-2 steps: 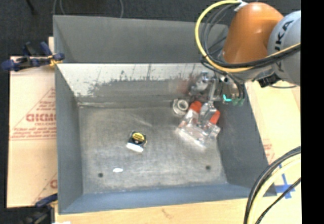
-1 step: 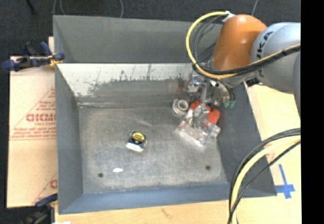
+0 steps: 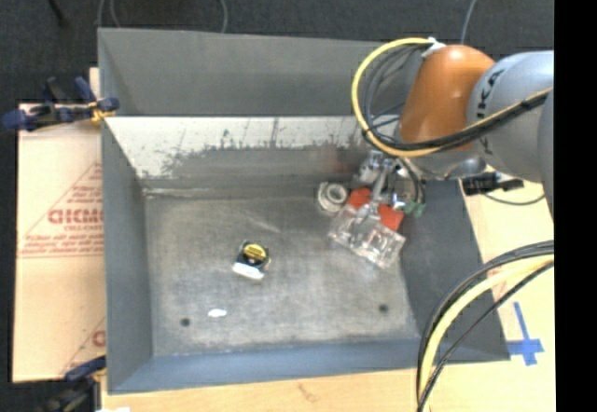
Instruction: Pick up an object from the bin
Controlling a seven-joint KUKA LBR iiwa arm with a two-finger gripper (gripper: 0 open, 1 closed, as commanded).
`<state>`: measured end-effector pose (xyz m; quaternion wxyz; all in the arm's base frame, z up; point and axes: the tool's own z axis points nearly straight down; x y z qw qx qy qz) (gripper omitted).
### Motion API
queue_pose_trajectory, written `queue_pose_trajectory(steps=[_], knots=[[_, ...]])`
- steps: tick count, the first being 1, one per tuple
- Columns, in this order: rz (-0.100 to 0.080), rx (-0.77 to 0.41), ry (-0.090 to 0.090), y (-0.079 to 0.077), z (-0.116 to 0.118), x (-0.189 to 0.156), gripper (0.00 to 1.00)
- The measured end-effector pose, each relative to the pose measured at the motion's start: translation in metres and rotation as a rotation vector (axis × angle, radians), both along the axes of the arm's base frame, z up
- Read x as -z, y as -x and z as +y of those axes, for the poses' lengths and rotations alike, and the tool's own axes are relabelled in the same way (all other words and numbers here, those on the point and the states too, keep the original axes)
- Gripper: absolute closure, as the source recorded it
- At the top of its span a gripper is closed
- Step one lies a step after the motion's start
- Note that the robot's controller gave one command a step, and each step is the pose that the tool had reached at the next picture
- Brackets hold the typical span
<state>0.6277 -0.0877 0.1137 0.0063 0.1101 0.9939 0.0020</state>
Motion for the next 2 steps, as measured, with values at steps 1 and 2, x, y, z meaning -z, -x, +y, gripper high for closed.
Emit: queue_pose_trajectory(steps=[1,2], knots=[[-0.014,-0.003,0.007,-0.002,-0.002,-0.001,1.00],[-0.001,-0.177,0.008,0.037,0.010,-0.209,1.00]])
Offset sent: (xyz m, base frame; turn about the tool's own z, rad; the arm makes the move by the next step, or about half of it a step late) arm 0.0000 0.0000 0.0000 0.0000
